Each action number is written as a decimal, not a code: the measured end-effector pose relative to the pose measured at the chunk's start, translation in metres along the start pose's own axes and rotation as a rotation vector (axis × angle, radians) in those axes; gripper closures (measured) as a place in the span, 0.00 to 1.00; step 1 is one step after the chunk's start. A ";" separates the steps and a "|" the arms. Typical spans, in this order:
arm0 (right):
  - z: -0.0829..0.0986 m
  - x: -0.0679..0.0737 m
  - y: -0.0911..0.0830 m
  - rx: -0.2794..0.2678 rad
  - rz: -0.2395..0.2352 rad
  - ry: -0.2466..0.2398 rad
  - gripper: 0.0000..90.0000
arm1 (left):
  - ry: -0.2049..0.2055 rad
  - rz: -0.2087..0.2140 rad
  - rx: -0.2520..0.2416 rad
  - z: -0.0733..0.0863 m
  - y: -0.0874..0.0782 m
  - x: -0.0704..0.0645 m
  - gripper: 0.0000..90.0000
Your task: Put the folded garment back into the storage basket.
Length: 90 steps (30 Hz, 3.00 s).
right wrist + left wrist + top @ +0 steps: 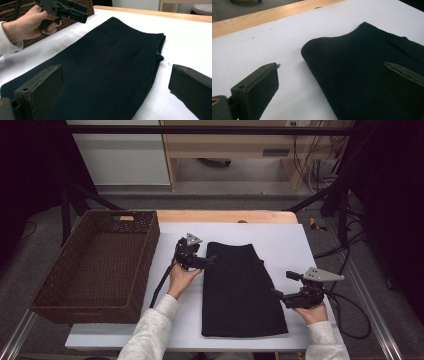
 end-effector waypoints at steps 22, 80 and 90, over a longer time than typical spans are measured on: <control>0.001 0.000 0.001 0.004 -0.002 0.008 0.00 | -0.049 -0.021 0.065 0.017 0.033 0.003 0.27; 0.061 0.009 0.009 0.299 0.166 0.039 0.23 | -0.158 -0.001 0.097 0.028 0.041 -0.015 0.88; 0.064 0.017 0.010 0.335 0.170 0.045 0.51 | -0.162 0.002 0.100 0.027 0.040 -0.015 0.89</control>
Point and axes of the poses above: each handheld gripper's, and its own axes: y roughly forward along the jaws, z roughly out of its underside, x roughly to its left, the point moved 5 cm from there along y, roughly forward along the jaws, and after that the axes turned 10 degrees about y, right-handed, at the moved point
